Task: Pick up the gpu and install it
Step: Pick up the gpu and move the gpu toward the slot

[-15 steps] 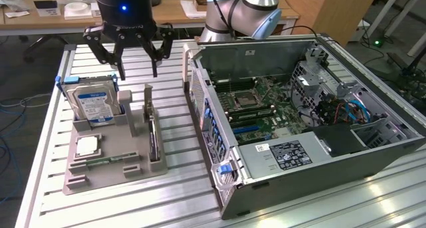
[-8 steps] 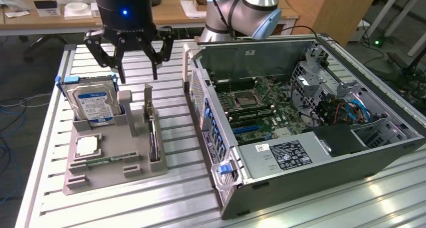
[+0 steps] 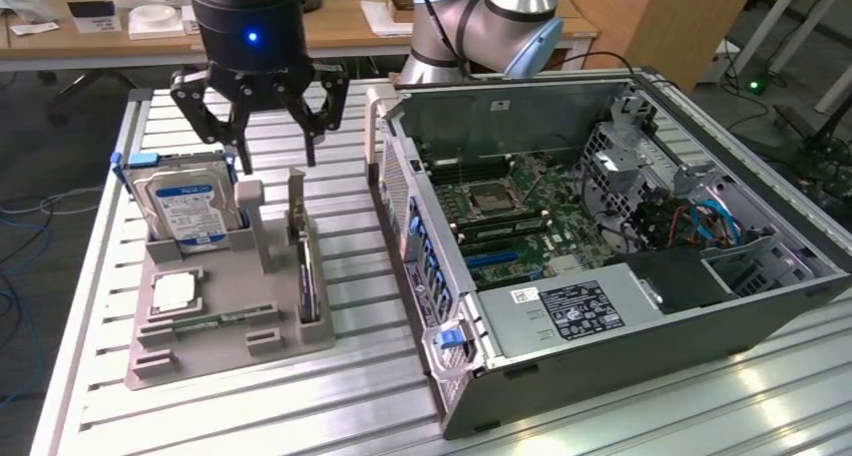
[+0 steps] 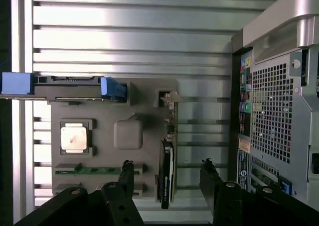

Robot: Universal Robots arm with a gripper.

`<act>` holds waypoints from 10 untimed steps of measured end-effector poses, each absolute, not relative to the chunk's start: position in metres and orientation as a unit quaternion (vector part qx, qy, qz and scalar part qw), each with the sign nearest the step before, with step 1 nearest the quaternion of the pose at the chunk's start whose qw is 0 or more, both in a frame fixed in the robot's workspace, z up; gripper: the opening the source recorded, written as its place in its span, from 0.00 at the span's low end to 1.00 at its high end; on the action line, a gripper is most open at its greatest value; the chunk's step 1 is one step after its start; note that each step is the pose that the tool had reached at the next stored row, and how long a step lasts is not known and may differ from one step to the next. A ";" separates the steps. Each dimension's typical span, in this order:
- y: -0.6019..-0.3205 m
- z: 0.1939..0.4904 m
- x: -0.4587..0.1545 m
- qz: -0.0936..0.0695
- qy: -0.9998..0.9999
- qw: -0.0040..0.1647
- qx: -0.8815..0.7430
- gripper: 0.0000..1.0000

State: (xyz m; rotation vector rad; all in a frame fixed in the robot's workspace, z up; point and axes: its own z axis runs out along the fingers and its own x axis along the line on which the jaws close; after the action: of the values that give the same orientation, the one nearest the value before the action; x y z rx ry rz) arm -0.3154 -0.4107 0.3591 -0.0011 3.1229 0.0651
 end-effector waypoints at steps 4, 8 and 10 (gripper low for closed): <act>-0.414 0.356 -0.315 0.021 1.000 0.009 -0.004 0.65; -0.418 0.353 -0.315 0.020 1.000 0.008 -0.007 0.65; -0.419 0.351 -0.315 0.020 1.000 0.008 -0.010 0.65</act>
State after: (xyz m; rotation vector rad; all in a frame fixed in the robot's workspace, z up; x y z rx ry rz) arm -0.3154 -0.4192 0.3509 -0.0313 3.1254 0.0636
